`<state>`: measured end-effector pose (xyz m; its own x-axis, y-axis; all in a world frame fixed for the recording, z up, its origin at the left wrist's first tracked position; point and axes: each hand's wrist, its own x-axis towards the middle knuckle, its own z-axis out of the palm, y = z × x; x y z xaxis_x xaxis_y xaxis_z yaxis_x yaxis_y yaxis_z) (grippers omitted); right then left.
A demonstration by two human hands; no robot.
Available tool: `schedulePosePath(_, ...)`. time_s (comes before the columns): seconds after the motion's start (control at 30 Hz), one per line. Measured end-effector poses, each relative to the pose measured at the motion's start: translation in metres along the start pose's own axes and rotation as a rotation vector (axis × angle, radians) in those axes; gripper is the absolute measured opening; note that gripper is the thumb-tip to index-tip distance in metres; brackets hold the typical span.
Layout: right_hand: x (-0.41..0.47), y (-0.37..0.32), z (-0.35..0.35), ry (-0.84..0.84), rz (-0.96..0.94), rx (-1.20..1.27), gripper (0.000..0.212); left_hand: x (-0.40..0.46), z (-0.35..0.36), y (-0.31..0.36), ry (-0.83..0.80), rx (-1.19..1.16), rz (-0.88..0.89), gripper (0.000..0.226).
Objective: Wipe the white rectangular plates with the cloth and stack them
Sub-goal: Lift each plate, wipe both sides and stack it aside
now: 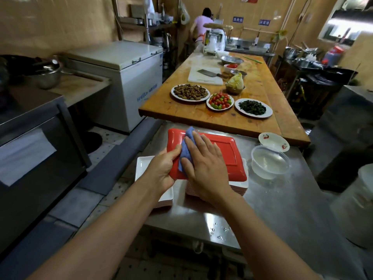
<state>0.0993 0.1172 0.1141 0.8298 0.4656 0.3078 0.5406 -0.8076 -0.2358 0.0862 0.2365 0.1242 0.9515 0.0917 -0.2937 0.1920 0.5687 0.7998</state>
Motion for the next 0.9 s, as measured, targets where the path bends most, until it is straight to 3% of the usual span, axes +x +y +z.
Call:
schedulePosePath(0.2,0.001,0.033,0.005,0.021,0.064,-0.029,0.059,0.001,-0.027,0.012,0.083,-0.014,0.051,0.015)
schedulePosePath(0.4,-0.012,0.045,0.022,0.109,0.151,0.345,0.047,-0.003,-0.055,0.014,0.123,-0.046,0.001,0.018)
schedulePosePath(0.5,-0.015,0.042,0.028,0.173,0.205,0.456,0.04,-0.006,-0.067,0.015,0.15,-0.078,-0.031,0.023)
schedulePosePath(0.67,-0.015,0.04,0.035,0.122,0.335,0.526,0.027,-0.006,-0.087,0.019,0.175,-0.055,-0.031,0.026)
schedulePosePath(0.8,-0.01,0.042,0.035,0.173,0.368,0.566,0.013,-0.005,-0.098,0.028,0.183,0.005,0.101,0.018)
schedulePosePath(0.9,-0.004,0.041,0.033,0.171,0.422,0.654,0.013,0.003,-0.102,0.029,0.269,0.346,0.315,0.019)
